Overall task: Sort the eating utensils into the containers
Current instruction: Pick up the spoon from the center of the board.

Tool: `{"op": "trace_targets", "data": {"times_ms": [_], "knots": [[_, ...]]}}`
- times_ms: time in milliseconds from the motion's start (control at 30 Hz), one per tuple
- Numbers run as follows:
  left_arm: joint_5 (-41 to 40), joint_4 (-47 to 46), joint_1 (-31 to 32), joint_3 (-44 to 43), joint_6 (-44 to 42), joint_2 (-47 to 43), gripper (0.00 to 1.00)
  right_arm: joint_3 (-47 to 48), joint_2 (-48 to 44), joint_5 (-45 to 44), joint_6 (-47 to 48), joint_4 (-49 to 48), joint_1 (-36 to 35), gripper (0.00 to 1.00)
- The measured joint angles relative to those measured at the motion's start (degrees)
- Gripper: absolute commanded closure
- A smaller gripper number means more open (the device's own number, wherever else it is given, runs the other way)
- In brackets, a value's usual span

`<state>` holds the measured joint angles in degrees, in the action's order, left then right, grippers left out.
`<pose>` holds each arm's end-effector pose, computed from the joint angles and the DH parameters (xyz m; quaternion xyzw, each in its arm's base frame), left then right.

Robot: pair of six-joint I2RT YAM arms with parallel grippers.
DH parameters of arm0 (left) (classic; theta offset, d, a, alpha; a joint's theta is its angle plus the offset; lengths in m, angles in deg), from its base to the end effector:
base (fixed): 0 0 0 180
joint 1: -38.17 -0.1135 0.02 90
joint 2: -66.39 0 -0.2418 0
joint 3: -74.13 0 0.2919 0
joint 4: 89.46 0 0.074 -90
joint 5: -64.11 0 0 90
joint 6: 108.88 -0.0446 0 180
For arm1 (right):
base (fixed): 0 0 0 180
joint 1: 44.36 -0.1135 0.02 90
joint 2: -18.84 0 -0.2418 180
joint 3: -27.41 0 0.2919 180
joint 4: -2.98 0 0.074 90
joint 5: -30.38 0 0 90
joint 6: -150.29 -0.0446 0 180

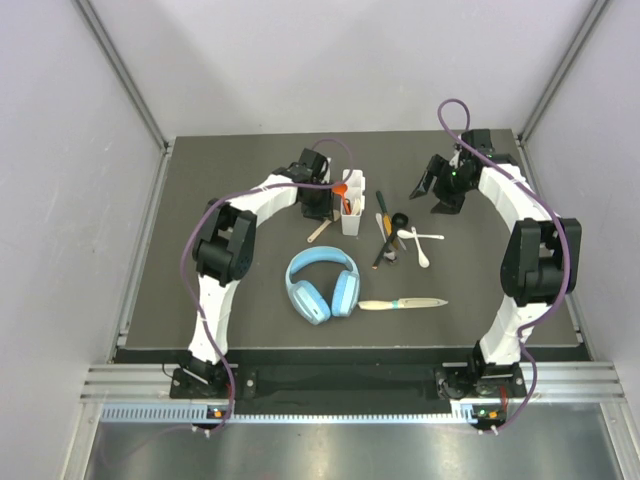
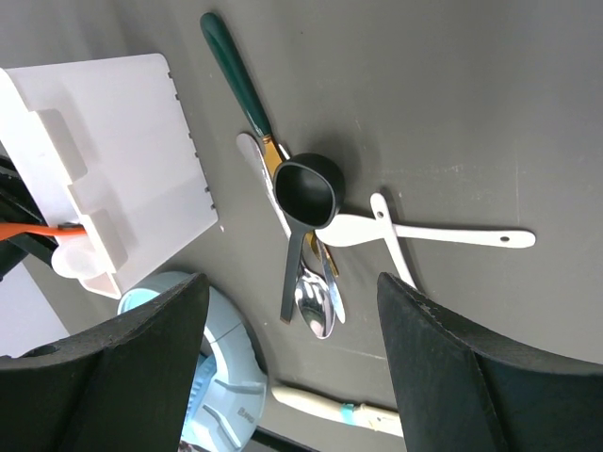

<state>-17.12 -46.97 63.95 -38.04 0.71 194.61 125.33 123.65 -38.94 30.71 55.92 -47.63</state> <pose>0.4579 -0.2287 0.1220 0.0725 0.9572 -0.1722 0.2210 0.4282 0.0402 0.2122 0.1707 0.9356 0.2386 0.1966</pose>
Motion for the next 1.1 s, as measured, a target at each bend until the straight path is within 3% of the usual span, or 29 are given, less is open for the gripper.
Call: {"op": "trace_targets", "data": {"times_ms": [833, 933, 1100], "knots": [[-18.23, -1.03, 5.09, 1.57, -3.43, -0.48, 0.62, -0.02, 0.50, 0.48, 0.20, 0.17, 0.00, 0.28], [-18.82, -1.09, 5.40, 1.62, -2.95, -0.46, 0.70, -0.02, 0.50, 0.61, 0.20, 0.17, 0.00, 0.28], [-19.63, -1.88, 5.97, 2.12, -2.36, -0.46, 0.92, -0.02, 0.50, 0.92, 0.20, 0.20, 0.00, 0.28]]}}
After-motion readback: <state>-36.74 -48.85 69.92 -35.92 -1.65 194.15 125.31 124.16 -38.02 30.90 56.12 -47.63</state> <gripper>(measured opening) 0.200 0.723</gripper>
